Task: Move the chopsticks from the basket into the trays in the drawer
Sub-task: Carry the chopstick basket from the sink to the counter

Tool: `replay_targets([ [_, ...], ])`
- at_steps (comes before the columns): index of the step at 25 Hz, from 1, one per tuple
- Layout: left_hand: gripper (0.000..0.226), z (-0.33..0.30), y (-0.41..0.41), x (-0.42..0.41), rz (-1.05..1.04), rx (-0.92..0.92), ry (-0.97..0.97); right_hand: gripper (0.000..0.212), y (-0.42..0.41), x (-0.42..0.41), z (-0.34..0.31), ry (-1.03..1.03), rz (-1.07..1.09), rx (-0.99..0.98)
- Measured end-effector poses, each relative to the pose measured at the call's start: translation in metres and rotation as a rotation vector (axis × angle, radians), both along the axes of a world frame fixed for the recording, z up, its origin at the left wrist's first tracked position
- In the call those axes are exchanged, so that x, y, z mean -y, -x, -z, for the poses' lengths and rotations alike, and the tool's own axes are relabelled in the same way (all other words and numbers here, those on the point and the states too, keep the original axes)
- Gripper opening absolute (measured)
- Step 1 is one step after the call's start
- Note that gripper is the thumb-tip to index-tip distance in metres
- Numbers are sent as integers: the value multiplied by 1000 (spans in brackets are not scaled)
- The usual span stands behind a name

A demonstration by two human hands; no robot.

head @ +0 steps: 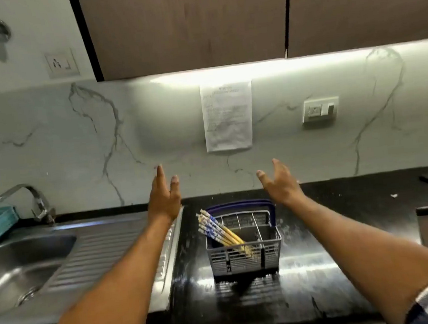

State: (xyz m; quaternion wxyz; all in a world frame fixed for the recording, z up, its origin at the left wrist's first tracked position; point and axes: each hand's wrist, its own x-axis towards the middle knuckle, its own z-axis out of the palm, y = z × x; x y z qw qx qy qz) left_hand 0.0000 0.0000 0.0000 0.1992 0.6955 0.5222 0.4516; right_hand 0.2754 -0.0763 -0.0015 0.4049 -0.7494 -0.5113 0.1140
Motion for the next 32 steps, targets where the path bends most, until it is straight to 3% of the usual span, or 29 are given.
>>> replay_targets([
  [5, 50, 123, -15, 3, -96, 224, 548, 73, 7, 6, 111, 195, 111, -278],
  [9, 55, 166, -44, 13, 2, 188, 719, 63, 3, 4, 153, 261, 203, -381],
  [13, 33, 171, -60, 13, 33, 172, 775, 33, -1, -3, 168, 244, 265, -645],
  [16, 23, 176, -57, -3, 33, 210, 810, 27, -4, -8, 174, 233, 258, -727],
  [20, 21, 167, -47, -8, 81, 114, 846, 31, -6, -3, 161, 271, 183, -716],
  [26, 20, 142, -28, 35, 139, 123, 877, 42, -3, 27, 152, 374, 73, -701],
  [32, 21, 144, 11, 114, 139, 52, 881, 31, 14, 94, 159, 443, -28, -628],
])
